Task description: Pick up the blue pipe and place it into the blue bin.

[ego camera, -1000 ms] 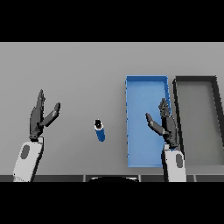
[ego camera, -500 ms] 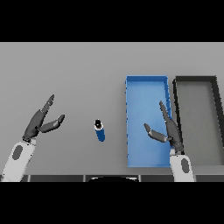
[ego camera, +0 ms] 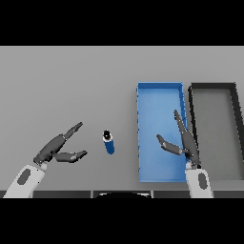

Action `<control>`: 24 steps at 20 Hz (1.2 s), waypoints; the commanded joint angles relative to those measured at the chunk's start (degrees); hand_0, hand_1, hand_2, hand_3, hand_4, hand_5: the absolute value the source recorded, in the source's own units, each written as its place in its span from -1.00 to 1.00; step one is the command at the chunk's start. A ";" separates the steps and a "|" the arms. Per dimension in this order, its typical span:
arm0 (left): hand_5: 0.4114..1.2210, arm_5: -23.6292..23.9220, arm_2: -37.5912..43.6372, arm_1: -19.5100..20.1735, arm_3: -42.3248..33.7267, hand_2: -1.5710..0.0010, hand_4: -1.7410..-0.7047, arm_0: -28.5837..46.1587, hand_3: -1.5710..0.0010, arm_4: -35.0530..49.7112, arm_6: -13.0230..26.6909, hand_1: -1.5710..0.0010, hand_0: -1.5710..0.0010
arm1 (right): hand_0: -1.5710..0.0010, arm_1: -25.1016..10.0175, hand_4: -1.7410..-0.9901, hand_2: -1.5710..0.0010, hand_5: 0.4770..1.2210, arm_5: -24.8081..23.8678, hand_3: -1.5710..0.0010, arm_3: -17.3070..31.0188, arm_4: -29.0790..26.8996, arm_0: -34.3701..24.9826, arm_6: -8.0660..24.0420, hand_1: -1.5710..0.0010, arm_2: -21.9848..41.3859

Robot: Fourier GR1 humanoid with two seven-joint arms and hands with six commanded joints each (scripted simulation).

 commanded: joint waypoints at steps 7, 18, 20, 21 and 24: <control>-0.87 -1.36 -7.61 -5.13 0.72 1.00 0.22 -1.81 1.00 -5.67 3.42 1.00 1.00 | 1.00 0.34 0.41 1.00 -0.75 -0.37 1.00 -0.62 0.78 0.13 0.98 1.00 0.52; -0.79 1.87 -10.20 -19.08 12.14 1.00 0.16 -7.53 1.00 -8.24 0.70 1.00 1.00 | 1.00 0.01 0.44 1.00 -0.81 0.55 1.00 -0.82 -0.68 1.36 0.30 1.00 -0.26; -0.80 2.84 -10.21 -20.51 15.41 1.00 0.20 -9.33 1.00 -9.94 0.30 1.00 1.00 | 1.00 0.50 0.44 1.00 -0.81 0.36 1.00 -0.01 -0.82 1.12 0.60 1.00 -0.33; -0.79 3.69 -10.54 -21.54 17.06 1.00 0.23 -9.71 1.00 -11.09 -0.53 1.00 1.00 | 1.00 0.73 0.44 1.00 -0.81 0.23 1.00 0.28 -0.59 0.97 0.75 1.00 -0.17; -0.68 3.26 -10.37 -23.42 18.83 0.93 0.20 -9.94 0.98 -10.23 -4.21 1.00 1.00 | 1.00 0.43 0.46 1.00 -0.81 -0.03 1.00 0.61 -0.33 0.72 0.18 1.00 -0.44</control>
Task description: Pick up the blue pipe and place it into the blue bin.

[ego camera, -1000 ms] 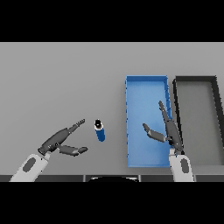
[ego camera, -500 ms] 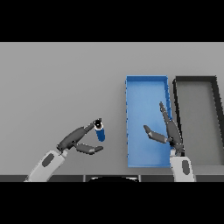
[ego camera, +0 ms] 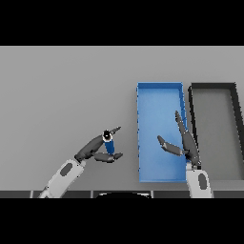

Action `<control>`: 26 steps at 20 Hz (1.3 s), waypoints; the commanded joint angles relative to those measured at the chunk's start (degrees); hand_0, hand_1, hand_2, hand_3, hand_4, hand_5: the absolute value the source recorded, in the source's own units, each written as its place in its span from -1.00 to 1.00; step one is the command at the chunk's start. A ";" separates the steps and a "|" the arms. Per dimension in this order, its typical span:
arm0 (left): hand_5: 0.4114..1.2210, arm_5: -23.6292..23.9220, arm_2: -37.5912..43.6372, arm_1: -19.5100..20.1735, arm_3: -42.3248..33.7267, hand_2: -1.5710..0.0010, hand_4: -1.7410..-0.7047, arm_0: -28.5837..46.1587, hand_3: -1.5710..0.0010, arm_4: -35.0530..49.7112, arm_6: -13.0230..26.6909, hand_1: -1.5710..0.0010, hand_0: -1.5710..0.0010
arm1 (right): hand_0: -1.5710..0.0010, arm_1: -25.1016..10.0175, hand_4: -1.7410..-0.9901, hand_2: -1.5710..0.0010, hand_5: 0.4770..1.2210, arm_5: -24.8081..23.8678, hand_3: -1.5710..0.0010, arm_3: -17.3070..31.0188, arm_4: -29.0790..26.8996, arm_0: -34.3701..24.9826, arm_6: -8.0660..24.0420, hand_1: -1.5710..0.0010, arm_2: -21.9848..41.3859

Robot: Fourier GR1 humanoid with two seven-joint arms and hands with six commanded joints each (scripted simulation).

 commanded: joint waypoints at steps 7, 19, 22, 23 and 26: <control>0.31 -1.44 1.53 -4.43 1.17 -0.19 -0.44 0.02 -0.16 5.65 -0.38 -0.05 0.17 | 1.00 -0.11 0.47 1.00 -0.77 0.22 1.00 -0.66 0.10 0.77 -1.03 1.00 0.23; 0.95 1.51 -1.27 -7.27 -2.61 -0.94 -0.51 0.96 -0.93 1.31 -5.07 -0.94 -0.92 | 1.00 -0.65 0.55 1.00 -0.80 -0.32 1.00 0.46 0.86 -0.81 1.09 1.00 -0.21; 0.98 1.04 -0.58 -8.74 -5.93 -0.97 -0.50 -0.45 -0.97 2.25 -6.22 -0.97 -0.96 | 1.00 -0.61 0.59 1.00 -0.80 -0.52 1.00 -0.33 1.73 0.43 -0.51 1.00 0.34; 0.98 1.10 -0.48 -8.91 -6.95 -0.98 -0.49 -0.39 -0.97 2.37 -5.30 -0.97 -0.97 | 1.00 -0.54 0.61 1.00 -0.80 -0.97 1.00 -0.26 2.33 0.36 -0.33 1.00 0.47; 0.99 0.88 0.20 -9.44 -7.98 -0.99 -0.48 -2.59 -0.99 1.58 -2.40 -0.99 -0.98 | 1.00 -1.15 0.63 1.00 -0.77 -0.70 1.00 0.02 1.96 -0.11 0.58 1.00 -0.12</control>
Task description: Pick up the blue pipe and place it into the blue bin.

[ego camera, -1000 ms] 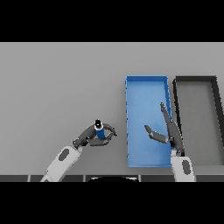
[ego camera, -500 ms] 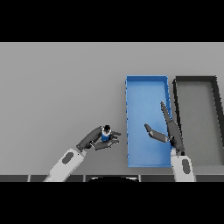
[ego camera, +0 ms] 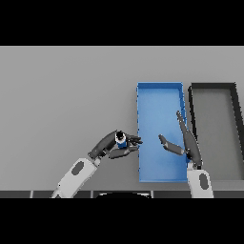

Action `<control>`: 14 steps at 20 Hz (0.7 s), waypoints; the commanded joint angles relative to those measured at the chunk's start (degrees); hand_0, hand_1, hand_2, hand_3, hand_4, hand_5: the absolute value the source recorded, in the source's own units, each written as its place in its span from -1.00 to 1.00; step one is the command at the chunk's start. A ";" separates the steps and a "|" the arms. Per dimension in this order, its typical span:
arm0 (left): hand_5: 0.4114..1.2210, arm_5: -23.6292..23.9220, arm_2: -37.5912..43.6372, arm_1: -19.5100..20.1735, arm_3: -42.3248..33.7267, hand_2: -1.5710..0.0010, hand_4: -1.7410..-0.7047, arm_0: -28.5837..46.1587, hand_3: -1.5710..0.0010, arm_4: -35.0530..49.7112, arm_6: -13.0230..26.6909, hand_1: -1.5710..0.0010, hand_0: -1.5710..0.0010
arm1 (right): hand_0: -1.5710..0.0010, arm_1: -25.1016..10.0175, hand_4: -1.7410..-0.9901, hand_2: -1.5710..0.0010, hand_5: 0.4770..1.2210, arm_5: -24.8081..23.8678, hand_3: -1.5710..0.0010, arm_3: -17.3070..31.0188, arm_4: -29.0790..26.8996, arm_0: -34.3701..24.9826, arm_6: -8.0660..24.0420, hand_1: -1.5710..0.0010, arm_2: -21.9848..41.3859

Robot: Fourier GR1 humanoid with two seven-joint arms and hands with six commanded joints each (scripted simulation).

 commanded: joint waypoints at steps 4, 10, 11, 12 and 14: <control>1.00 -1.46 -0.01 -0.79 -2.01 -1.00 -0.48 -1.26 -0.99 0.12 3.89 -0.99 -0.99 | 1.00 0.36 0.65 1.00 -0.75 0.06 1.00 0.18 0.35 -0.26 -0.12 1.00 0.47; 1.00 -3.59 0.12 -1.07 -2.30 -1.00 -0.48 -0.13 -1.00 -1.15 4.08 -1.00 -1.00 | 1.00 -1.14 0.65 1.00 -0.73 0.27 1.00 -1.34 0.93 -0.43 0.52 1.00 0.31; 1.00 -3.85 0.90 -1.07 -2.03 -1.00 -0.48 -0.48 -1.00 -0.91 4.15 -1.00 -1.00 | 1.00 -1.53 0.62 1.00 -0.73 0.49 1.00 -1.59 1.04 -0.68 1.21 1.00 0.34; 1.00 -4.19 1.13 -0.79 -2.60 -1.00 -0.48 -0.08 -1.00 -0.86 3.95 -1.00 -1.00 | 1.00 -1.58 0.56 1.00 -0.73 0.55 1.00 -1.53 1.01 -1.40 1.75 1.00 0.35; 1.00 -4.34 1.03 -1.61 -2.40 -1.00 -0.49 -0.12 -1.00 -1.72 3.56 -1.00 -1.00 | 1.00 -2.18 0.46 1.00 -0.73 0.78 1.00 -3.04 0.85 -0.29 1.09 0.99 0.19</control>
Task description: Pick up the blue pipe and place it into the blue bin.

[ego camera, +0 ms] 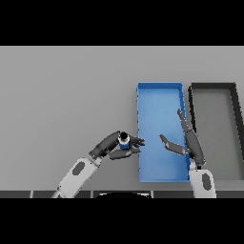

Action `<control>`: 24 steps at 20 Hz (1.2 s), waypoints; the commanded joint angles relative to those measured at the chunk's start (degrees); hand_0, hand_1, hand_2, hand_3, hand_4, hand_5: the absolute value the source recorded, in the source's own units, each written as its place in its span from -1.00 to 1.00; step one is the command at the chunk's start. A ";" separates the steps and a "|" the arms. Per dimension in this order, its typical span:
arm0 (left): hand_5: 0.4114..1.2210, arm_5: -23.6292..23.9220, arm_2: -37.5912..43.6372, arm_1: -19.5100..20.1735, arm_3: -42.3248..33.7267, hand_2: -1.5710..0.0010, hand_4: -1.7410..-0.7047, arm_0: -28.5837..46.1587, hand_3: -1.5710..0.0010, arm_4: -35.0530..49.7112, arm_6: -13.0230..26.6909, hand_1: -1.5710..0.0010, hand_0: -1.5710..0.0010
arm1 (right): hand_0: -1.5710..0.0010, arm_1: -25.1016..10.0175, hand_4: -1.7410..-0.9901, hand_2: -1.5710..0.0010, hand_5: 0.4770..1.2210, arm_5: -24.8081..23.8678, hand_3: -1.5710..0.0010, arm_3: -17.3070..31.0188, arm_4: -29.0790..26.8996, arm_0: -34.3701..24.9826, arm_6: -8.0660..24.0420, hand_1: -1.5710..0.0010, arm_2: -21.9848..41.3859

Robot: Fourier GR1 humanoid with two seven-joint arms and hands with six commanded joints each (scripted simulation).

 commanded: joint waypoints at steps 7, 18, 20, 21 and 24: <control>1.00 -1.47 1.16 -0.32 -0.72 -1.00 -0.49 0.57 -1.00 -1.06 1.08 -1.00 -1.00 | 1.00 -3.76 0.54 0.98 -0.69 9.81 1.00 -7.33 -14.26 -3.66 -2.32 0.99 -1.76; 1.00 -3.86 2.56 -0.89 -2.17 -1.00 -0.49 1.83 -1.00 -3.47 1.74 -1.00 -1.00 | 1.00 -12.00 0.31 1.00 -0.87 20.69 1.00 -18.44 -24.22 -16.77 14.90 1.00 7.20; 1.00 -3.63 2.42 -2.48 -0.90 -1.00 -0.49 1.12 -1.00 -4.62 2.55 -1.00 -1.00 | 1.00 -10.94 0.34 1.00 -0.88 21.12 1.00 -17.87 -25.08 -18.20 18.00 1.00 9.21; 1.00 -4.12 2.34 -2.56 -1.23 -1.00 -0.49 1.34 -1.00 -4.71 2.30 -1.00 -1.00 | 1.00 -10.51 0.36 1.00 -0.87 21.98 1.00 -18.08 -27.01 -18.72 19.03 1.00 10.24; 1.00 -5.36 2.91 -2.62 -1.37 -1.00 -0.49 1.92 -1.00 -4.62 2.01 -1.00 -1.00 | 1.00 -9.08 0.40 1.00 -0.89 22.90 1.00 -16.25 -26.81 -22.81 21.73 1.00 12.90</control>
